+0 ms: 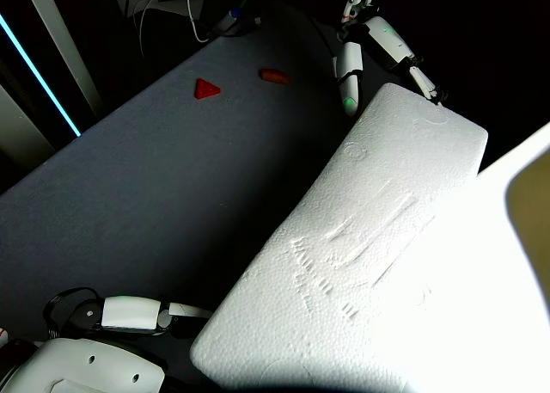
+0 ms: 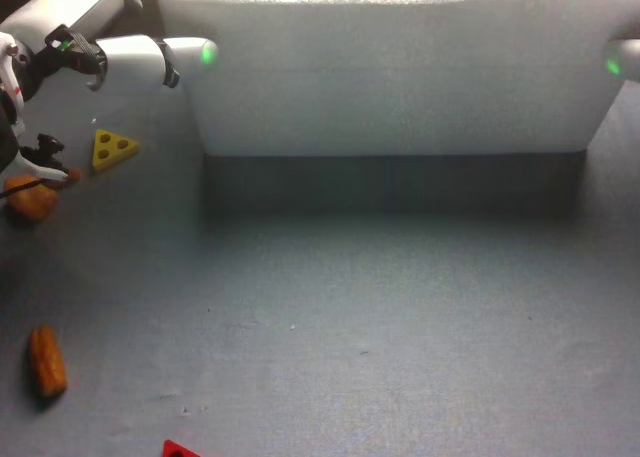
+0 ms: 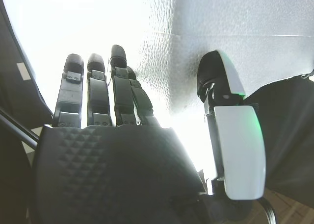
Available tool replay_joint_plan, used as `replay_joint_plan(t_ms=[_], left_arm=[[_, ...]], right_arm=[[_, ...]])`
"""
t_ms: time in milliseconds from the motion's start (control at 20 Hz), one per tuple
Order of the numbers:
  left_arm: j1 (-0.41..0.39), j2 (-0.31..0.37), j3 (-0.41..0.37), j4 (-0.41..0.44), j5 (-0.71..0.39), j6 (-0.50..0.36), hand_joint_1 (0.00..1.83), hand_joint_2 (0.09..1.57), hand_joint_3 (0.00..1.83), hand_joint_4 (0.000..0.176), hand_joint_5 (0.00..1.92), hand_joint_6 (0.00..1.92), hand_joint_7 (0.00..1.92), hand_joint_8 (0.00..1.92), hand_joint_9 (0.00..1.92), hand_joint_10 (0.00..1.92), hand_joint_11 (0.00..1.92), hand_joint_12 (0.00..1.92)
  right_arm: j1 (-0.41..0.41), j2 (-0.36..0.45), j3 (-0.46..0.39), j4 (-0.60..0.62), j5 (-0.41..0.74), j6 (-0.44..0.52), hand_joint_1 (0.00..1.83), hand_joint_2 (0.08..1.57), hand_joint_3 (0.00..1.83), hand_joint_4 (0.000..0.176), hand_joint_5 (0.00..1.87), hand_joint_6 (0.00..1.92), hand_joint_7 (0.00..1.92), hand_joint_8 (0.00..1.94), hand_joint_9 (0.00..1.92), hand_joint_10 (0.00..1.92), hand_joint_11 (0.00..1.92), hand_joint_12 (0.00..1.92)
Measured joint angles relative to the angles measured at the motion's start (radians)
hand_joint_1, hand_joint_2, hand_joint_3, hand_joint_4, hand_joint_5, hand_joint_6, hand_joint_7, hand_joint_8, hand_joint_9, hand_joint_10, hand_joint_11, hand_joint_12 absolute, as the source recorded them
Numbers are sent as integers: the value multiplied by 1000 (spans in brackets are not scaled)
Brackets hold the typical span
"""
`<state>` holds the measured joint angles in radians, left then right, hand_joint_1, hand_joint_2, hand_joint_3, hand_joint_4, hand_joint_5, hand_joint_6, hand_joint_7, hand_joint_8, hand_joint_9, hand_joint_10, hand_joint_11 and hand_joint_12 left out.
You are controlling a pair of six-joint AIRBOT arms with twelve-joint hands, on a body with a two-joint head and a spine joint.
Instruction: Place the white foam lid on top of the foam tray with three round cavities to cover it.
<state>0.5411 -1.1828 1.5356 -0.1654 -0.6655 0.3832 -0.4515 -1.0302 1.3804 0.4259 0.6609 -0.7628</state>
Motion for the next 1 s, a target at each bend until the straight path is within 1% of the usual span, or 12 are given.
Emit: replay_joint_plan(t_ms=[50,100,150,200,300,400,500,600,650,800,950,1000], left_arm=[[0,0,0,0,0,0,554,1070,0,0,194,1,35,0,45,2,0,1018],[3,0,0,0,-1,0,537,1066,0,0,192,1,34,0,47,3,0,1011],[3,-2,0,-1,-1,-1,557,1072,0,0,199,2,32,0,47,2,0,971],[6,-4,0,-4,-3,-4,556,1073,0,0,198,1,32,0,53,4,0,964],[12,-4,0,-6,-8,-6,551,1092,3,0,192,0,37,1,52,3,0,916],[12,-4,0,-7,-8,-6,545,1098,1,0,176,0,25,0,52,1,0,933],[15,-5,0,-8,-8,-7,538,1088,0,0,173,0,29,0,60,2,0,955],[26,-5,0,-9,-16,-8,541,1092,1,0,163,0,15,0,46,0,0,953],[32,-5,0,-10,-17,-8,556,1106,3,0,162,0,19,0,45,0,0,918],[48,-5,-3,-16,-30,-8,533,1104,1,0,155,0,18,0,54,3,0,935],[73,10,-17,-21,-24,6,525,1114,1,0,136,2,4,1,75,7,0,1031],[78,11,-18,-22,-17,6,526,1108,0,0,128,0,0,0,66,2,0,1021]], right_arm=[[0,0,0,1,0,0,524,1246,0,0,182,6,224,1,147,43,0,755],[-3,0,0,5,2,0,502,1249,0,0,76,0,129,9,74,10,0,425],[-3,0,0,7,1,1,493,1231,0,0,42,6,35,19,14,1,0,84],[-11,-2,0,10,-3,3,502,1228,0,0,29,4,6,3,2,0,0,16],[-14,-7,-2,17,-2,3,510,1234,1,0,7,1,0,0,0,0,0,0],[-21,-7,-2,19,2,4,513,1257,10,0,79,31,0,0,0,0,0,0],[-22,-7,-4,23,3,3,462,1275,13,0,42,12,10,4,0,0,4,2],[-29,-7,-8,26,11,4,516,1246,0,0,5,1,22,7,6,2,14,9],[-34,-7,-8,28,15,5,457,1234,0,0,0,0,4,1,0,0,2,1],[-50,3,-23,32,25,5,498,1234,0,0,0,0,0,0,0,0,0,0],[-65,24,-41,35,17,-12,454,1221,0,0,0,0,0,0,0,0,0,0],[-67,29,-46,37,11,-20,458,1233,0,0,0,0,0,0,0,0,0,0]])
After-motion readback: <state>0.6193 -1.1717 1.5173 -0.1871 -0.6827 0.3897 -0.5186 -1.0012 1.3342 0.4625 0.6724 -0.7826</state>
